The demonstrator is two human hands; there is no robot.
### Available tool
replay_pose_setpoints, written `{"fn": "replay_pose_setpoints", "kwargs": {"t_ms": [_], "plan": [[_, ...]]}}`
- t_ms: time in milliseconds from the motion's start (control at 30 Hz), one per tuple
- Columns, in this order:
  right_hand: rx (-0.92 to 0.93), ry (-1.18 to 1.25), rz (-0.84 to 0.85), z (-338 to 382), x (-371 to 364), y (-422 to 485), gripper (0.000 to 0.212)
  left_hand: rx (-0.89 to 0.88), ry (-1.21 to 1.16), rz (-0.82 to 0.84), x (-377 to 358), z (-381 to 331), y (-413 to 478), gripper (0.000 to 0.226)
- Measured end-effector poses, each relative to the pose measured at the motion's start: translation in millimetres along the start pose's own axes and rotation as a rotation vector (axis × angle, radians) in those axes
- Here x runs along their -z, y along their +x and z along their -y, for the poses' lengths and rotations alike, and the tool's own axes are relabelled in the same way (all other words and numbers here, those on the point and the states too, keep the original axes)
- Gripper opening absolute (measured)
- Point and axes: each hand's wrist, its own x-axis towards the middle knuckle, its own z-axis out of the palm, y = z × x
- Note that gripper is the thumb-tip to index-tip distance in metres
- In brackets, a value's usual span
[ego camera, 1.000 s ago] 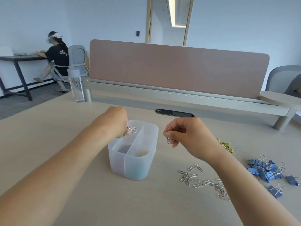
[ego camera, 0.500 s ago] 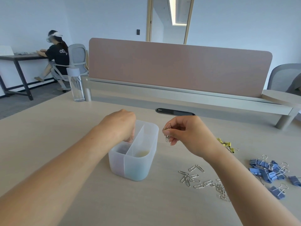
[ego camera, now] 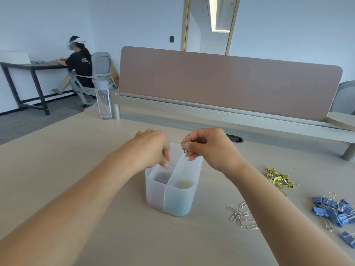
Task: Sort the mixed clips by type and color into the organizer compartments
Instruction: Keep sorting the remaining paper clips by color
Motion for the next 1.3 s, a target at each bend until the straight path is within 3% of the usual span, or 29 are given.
{"fn": "replay_pose_setpoints", "kwargs": {"t_ms": [133, 300, 467, 633, 833, 967, 1100, 1300], "plan": [[-0.024, -0.023, 0.021, -2.8, -18.0, 16.2, 0.006, 0.013, -0.217, -0.114, 4.2, 6.6, -3.5, 0.022], [-0.062, -0.134, 0.085, -11.7, -38.9, 26.6, 0.002, 0.068, -0.220, -0.127, 3.8, 14.8, -9.4, 0.040], [-0.062, -0.272, 0.142, -8.9, -42.8, 29.0, 0.007, 0.083, -0.211, -0.123, 2.5, 18.9, -9.5, 0.016], [-0.026, -0.382, 0.151, -5.0, -45.2, 28.9, 0.018, 0.097, -0.202, -0.109, -1.7, 20.1, -9.5, 0.019], [0.072, -0.393, 0.027, -7.2, -38.1, 22.1, 0.019, 0.118, -0.213, -0.152, -0.6, 14.7, -14.2, 0.023], [0.085, -0.298, -0.023, 0.1, -5.0, 7.5, 0.010, 0.007, -0.366, -0.293, 0.9, -9.3, -19.2, 0.034], [0.037, -0.403, 0.022, -1.3, 36.8, -20.5, 0.009, -0.149, -0.481, -0.312, -2.1, -52.1, -25.9, 0.043], [-0.066, -0.506, 0.005, -33.3, 75.6, -67.7, 0.012, -0.257, -0.479, -0.104, -43.5, -109.7, -25.4, 0.042]]}}
